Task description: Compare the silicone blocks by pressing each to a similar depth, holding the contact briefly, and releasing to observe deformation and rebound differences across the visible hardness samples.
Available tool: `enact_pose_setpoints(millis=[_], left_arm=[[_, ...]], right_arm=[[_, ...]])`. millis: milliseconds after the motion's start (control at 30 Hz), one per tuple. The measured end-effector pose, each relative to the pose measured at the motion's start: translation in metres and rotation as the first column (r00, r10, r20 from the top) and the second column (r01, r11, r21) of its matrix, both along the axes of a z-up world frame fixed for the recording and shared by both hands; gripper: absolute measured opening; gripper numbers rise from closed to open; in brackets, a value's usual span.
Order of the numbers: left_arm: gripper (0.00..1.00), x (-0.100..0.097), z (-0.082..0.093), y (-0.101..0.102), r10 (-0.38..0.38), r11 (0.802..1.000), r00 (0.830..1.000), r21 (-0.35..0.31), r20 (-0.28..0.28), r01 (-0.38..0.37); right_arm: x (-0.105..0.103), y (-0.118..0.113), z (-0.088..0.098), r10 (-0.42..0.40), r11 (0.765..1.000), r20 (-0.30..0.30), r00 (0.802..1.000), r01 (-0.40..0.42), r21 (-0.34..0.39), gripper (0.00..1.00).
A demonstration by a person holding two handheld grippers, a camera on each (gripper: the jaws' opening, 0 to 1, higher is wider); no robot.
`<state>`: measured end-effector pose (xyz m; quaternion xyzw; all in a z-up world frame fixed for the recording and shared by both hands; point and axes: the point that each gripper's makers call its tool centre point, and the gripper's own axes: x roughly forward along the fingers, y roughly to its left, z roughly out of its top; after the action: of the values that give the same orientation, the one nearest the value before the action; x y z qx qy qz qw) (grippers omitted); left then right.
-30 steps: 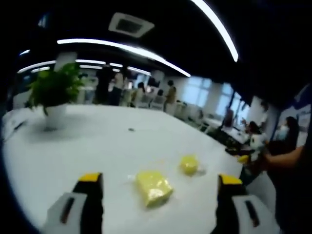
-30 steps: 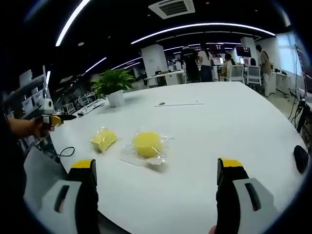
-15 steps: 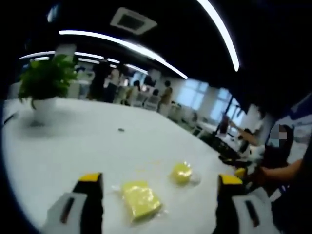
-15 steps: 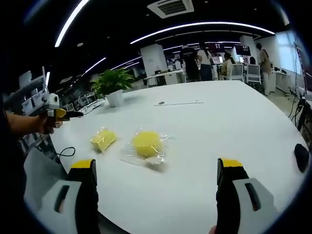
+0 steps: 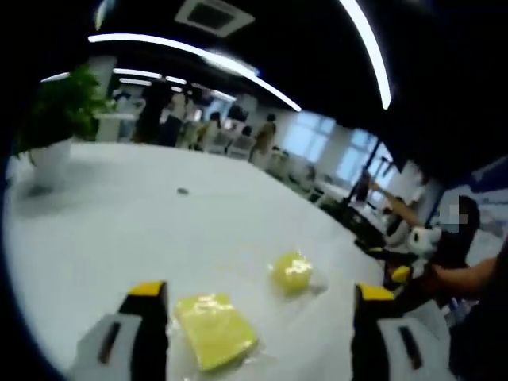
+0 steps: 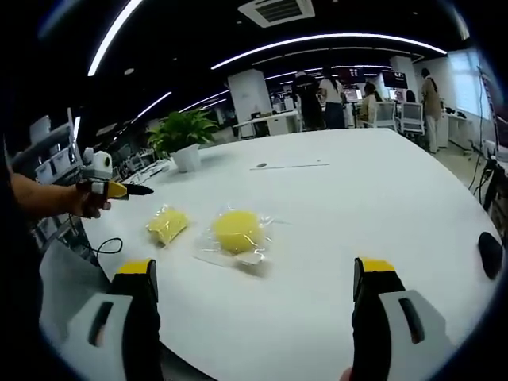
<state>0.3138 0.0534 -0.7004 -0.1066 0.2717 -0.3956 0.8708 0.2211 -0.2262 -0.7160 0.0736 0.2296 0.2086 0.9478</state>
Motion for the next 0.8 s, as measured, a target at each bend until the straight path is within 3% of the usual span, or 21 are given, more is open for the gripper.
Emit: enact_pose_setpoints(millis=[233, 533, 667, 800], left_arm=[[1.0, 0.014, -0.007, -0.013, -0.002, 1.0, 1.0, -0.019, -0.03, 0.001], [0.98, 0.034, -0.011, -0.045, -0.052, 0.999, 0.998, -0.018, -0.045, 0.051], [0.96, 0.046, -0.023, -0.058, -0.067, 0.998, 0.993, 0.0, -0.099, 0.068], [0.91, 0.054, -0.031, -0.067, -0.061, 0.998, 0.986, -0.038, -0.157, 0.056]], right_arm=[[-0.004, 0.006, -0.003, 0.006, 1.0, -0.009, 1.0, -0.006, 0.008, 0.96], [-0.008, 0.001, -0.004, -0.004, 1.0, -0.013, 1.0, 0.004, 0.012, 0.96], [-0.009, -0.001, -0.005, -0.011, 1.0, -0.019, 1.0, 0.011, 0.016, 0.96], [-0.009, -0.002, -0.005, -0.016, 1.0, -0.019, 1.0, 0.016, 0.018, 0.96]])
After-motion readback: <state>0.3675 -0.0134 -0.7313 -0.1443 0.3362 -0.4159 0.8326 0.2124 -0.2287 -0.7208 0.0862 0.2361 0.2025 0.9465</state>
